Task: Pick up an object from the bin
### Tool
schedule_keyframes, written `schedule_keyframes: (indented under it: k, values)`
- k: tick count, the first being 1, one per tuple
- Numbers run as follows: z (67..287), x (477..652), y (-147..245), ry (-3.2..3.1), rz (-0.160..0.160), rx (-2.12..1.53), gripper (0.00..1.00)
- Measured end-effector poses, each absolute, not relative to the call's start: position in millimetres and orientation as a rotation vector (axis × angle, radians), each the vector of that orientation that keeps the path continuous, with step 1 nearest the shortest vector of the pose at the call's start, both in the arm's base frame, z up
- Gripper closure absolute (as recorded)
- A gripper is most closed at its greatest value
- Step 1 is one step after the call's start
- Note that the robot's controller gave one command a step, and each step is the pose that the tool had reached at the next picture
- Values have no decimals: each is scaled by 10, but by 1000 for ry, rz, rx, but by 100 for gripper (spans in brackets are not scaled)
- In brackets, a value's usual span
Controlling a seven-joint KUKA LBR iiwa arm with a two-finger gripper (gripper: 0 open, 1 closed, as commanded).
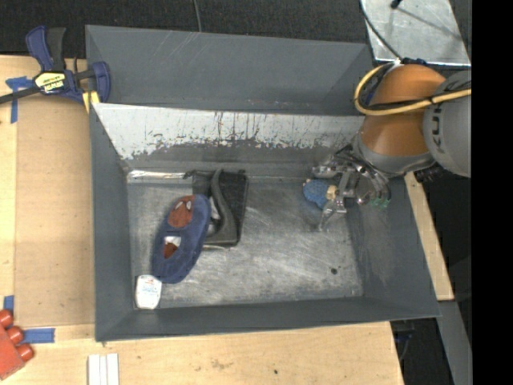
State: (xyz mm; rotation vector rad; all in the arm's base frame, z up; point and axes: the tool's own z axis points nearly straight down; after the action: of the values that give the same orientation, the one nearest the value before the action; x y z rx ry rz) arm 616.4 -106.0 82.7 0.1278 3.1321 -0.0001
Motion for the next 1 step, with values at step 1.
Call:
schedule_keyframes:
  k: [1]
  values:
    - [743, 6246, -1090, 3137, 5, 241, 0]
